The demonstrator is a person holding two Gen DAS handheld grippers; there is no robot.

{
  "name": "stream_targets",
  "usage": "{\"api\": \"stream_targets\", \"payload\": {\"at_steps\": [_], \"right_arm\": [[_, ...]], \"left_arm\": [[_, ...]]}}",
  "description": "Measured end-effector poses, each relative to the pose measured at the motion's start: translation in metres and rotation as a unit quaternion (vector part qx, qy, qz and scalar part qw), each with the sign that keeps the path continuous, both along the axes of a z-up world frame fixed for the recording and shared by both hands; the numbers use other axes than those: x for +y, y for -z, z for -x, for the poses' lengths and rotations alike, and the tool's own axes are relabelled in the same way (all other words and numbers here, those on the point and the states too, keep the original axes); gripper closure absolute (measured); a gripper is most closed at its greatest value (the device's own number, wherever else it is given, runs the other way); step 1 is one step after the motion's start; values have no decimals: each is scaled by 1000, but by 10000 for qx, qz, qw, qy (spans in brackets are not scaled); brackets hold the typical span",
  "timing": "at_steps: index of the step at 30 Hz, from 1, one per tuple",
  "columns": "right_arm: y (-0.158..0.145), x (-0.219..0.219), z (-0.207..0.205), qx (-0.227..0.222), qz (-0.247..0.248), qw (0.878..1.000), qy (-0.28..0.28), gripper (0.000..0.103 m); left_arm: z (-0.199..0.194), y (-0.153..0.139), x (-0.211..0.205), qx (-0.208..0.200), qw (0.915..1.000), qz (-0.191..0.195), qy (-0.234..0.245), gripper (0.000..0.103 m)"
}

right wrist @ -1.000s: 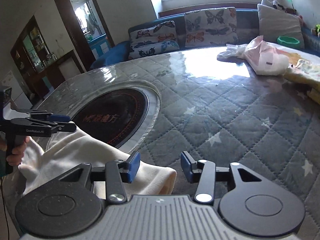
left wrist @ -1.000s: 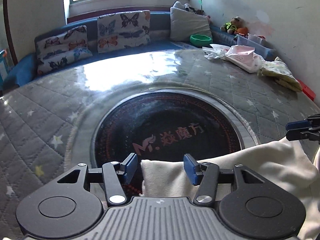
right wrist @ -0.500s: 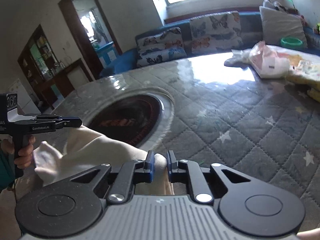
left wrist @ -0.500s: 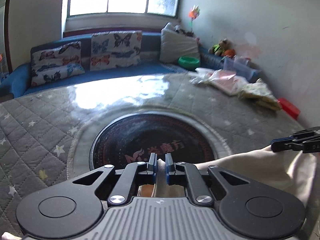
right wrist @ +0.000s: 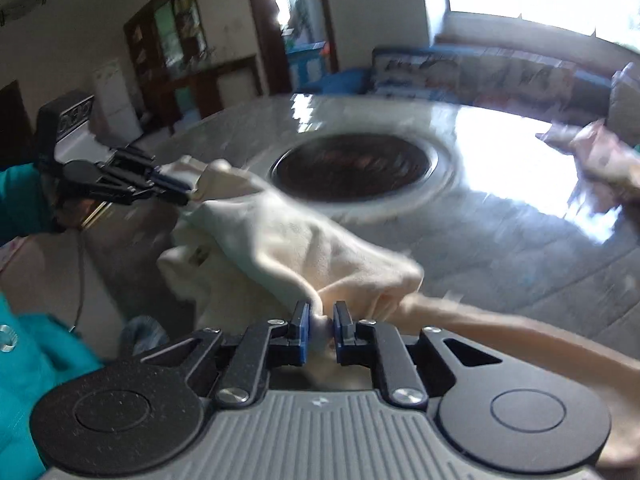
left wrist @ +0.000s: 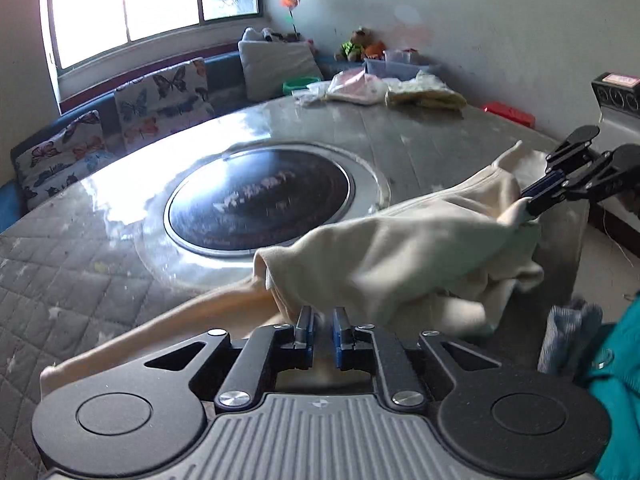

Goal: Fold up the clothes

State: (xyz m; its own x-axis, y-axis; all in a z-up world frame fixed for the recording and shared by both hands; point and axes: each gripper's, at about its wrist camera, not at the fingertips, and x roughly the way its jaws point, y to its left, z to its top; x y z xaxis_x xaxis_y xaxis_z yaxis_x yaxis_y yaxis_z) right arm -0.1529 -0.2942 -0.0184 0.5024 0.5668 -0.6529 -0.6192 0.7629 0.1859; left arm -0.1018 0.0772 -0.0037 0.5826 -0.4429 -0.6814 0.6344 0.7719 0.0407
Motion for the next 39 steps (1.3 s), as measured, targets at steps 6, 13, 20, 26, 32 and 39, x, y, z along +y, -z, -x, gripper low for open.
{"api": "stream_targets", "payload": {"at_steps": [6, 13, 20, 26, 32, 39], "right_arm": [[-21, -21, -7, 154, -454, 9986, 231, 84], [-11, -35, -43, 624, -659, 9897, 1108, 76], [3, -28, -53, 1016, -533, 9872, 1110, 76], [0, -14, -53, 906, -68, 9916, 920, 88], [-14, -6, -56, 513, 322, 9946, 843, 95], [-40, -1, -92, -202, 611, 9932, 966, 95]], "left_arm": [[-5, -24, 16, -227, 9985, 471, -153, 72], [-41, -22, 10, 280, 9943, 684, -765, 53], [-59, -7, -9, 650, 9933, 447, -843, 48], [-69, 2, -10, 922, 9897, 571, -936, 68], [-67, -8, -21, 544, 9944, 424, -801, 80], [-91, -26, -33, -15, 9968, 213, -769, 80]]}}
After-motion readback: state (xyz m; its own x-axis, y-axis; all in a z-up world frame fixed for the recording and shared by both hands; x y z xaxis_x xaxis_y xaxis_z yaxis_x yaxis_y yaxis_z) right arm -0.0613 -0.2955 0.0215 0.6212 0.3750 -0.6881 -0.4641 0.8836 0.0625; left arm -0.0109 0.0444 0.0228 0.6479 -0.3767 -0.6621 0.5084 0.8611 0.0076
